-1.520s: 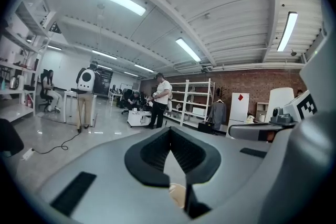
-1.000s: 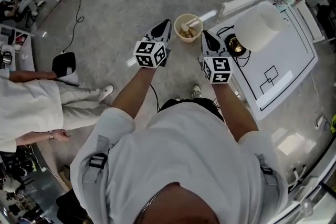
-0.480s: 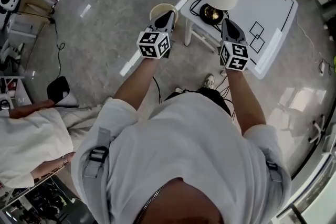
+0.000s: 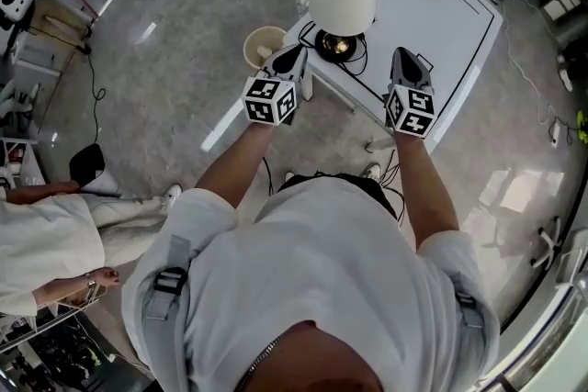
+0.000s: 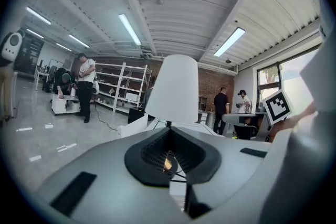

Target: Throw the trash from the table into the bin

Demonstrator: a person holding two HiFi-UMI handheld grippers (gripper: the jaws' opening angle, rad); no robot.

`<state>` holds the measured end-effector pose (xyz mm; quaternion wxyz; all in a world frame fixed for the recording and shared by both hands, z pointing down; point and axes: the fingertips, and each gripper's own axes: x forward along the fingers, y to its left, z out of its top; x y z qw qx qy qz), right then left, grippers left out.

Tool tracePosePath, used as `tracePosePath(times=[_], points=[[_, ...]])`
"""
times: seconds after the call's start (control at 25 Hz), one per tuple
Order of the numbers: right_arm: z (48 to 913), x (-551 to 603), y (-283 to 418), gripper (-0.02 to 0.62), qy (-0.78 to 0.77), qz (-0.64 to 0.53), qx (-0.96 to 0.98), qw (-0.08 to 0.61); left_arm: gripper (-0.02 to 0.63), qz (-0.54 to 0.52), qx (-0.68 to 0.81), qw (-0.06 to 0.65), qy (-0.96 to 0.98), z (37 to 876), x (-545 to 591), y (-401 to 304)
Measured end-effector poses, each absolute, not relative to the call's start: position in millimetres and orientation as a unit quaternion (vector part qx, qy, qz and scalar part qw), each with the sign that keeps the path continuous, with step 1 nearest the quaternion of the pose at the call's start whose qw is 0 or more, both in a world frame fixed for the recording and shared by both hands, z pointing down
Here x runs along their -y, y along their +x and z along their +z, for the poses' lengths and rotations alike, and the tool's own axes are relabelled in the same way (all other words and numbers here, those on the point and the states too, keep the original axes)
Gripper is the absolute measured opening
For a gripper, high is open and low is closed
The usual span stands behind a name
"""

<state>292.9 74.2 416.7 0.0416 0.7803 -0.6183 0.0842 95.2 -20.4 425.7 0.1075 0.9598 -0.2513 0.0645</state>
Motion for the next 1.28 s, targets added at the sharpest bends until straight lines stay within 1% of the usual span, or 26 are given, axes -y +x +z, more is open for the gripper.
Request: tracePosePath(times=[0.24,0.36,0.6,0.84,1.08,1.28], points=[[417,-90,368,0.006,0.762,0.085,0.641,0.038,0.011,0.076,0.255,0.113,0.957,434,-18,186],[413,-97,409,0.006,0.758,0.083,0.646,0.034,0.011,0.073,0.258,0.114,0.957,429,-24,236],[409,-112,467,0.006,0.752,0.085,0.653,0.028,0.011,0.076,0.262,0.102,0.957,414,-30,315],[411,-107,517,0.006,0.76,0.087,0.644,0.02,0.011,0.078,0.253,0.092,0.96,406,-14,388],[422,-85,568,0.006,0.77,0.094,0.631,0.028,0.011,0.08,0.249,0.102,0.96,421,25,459],[431,-58,595,0.006,0.774,0.105,0.623,0.042,0.011,0.089,0.251,0.115,0.957,434,65,504]])
